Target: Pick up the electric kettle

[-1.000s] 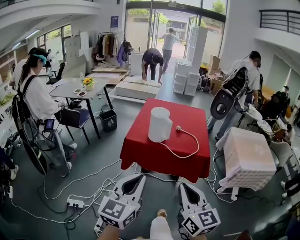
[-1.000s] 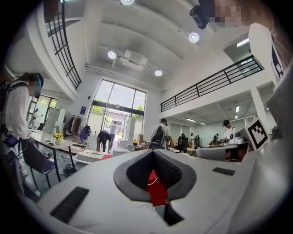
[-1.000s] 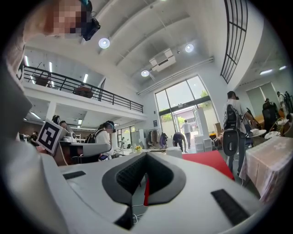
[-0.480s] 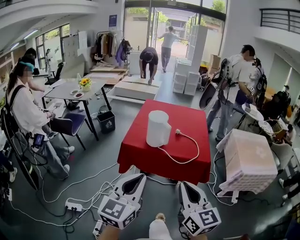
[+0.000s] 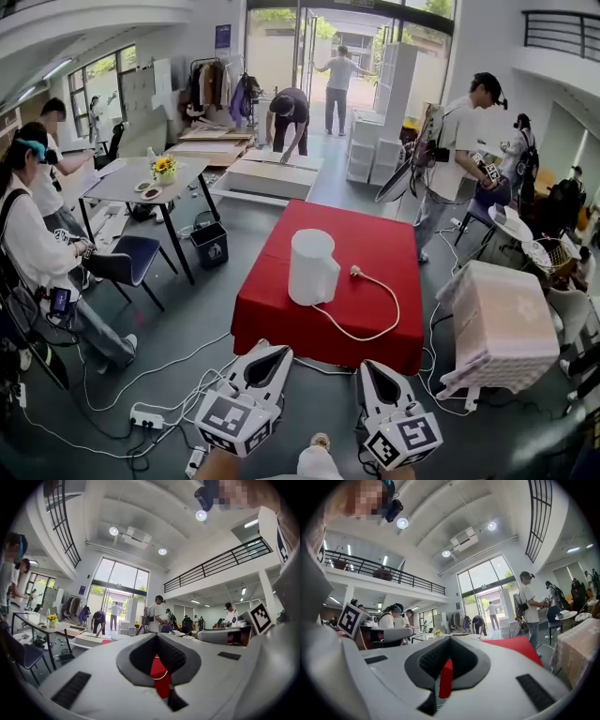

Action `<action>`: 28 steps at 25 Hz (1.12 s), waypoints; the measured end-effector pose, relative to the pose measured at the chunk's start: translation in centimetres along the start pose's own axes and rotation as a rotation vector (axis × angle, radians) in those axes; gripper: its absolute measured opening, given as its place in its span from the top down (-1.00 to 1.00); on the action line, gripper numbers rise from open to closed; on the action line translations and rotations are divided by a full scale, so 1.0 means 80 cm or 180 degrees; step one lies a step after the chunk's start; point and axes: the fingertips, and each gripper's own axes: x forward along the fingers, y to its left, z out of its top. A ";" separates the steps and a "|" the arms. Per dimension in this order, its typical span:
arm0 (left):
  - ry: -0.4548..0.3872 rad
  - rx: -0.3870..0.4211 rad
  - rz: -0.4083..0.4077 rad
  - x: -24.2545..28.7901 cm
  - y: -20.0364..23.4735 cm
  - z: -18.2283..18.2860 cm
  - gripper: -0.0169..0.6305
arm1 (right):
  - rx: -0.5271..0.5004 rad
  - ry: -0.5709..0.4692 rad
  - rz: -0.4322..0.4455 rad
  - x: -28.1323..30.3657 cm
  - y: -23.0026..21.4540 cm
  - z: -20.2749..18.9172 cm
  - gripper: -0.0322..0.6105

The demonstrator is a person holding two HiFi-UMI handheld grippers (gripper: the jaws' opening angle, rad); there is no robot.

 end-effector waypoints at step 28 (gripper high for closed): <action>-0.0099 0.0048 0.0393 0.170 0.059 0.021 0.98 | -0.0048 0.0060 0.0382 0.140 -0.148 0.034 0.89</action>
